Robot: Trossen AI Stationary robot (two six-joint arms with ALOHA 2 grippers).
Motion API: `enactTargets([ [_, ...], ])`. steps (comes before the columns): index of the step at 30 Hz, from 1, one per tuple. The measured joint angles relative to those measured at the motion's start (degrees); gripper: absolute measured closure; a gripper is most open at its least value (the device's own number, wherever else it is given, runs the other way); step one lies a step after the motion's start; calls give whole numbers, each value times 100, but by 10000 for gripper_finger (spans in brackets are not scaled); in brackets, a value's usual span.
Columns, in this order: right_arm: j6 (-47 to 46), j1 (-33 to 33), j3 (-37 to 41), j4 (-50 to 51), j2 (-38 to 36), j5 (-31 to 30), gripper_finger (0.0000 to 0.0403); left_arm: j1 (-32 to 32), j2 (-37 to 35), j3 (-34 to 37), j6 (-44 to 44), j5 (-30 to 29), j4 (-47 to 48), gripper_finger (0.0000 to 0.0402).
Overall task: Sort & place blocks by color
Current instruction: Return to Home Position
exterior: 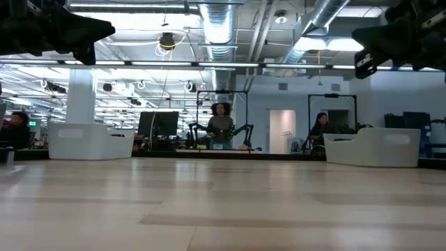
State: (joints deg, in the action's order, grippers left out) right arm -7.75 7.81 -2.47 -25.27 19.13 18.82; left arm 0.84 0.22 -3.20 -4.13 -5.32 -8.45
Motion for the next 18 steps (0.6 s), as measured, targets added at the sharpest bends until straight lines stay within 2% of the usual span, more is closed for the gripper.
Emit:
enactTargets([
  [3, -129, 111, 173, 61, -351, 182, 388, 0, -13, 0, 76, 43, 55, 346],
  [13, -102, 448, 202, 1568, -1886, 613, 388, -2, -13, 0, 166, 24, 234, 346],
  [18, 198, 508, 204, 1934, -1888, 804, 388, 4, -13, 0, 244, 135, 815, 346],
])
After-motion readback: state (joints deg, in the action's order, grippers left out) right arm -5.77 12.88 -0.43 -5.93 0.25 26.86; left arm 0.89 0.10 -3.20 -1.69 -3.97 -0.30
